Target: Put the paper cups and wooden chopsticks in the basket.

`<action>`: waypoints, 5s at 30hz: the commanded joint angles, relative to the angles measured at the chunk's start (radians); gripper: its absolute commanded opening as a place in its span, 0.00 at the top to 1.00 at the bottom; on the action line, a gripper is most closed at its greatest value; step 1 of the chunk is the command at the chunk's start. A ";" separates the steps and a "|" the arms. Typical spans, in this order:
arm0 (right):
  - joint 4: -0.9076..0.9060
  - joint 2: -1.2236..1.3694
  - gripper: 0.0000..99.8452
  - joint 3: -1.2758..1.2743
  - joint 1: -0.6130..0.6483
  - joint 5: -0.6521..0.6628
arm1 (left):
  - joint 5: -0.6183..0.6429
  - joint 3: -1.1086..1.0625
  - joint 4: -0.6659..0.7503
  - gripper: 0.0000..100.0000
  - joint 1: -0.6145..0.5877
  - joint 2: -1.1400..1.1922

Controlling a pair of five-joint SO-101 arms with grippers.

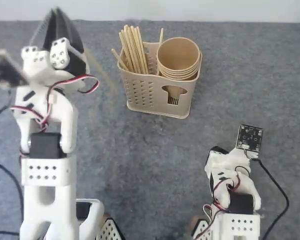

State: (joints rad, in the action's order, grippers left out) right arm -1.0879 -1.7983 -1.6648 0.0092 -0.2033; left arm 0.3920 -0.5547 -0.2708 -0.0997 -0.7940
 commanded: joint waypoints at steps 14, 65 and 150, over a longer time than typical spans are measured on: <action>-0.007 -0.013 0.99 -0.018 -0.008 0.011 | -0.282 0.186 0.356 0.99 0.259 0.175; -0.015 -0.015 0.99 -0.018 0.018 0.080 | -0.285 -0.564 -0.138 0.99 0.084 -0.726; -0.016 -0.015 0.99 -0.018 0.015 0.080 | -0.361 -1.130 -0.985 0.99 -0.063 -1.025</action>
State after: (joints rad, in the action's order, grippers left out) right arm -1.1017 -1.7983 -1.6648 0.0230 -0.1373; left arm 0.0422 -1.6901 -1.2513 -0.1565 -1.8052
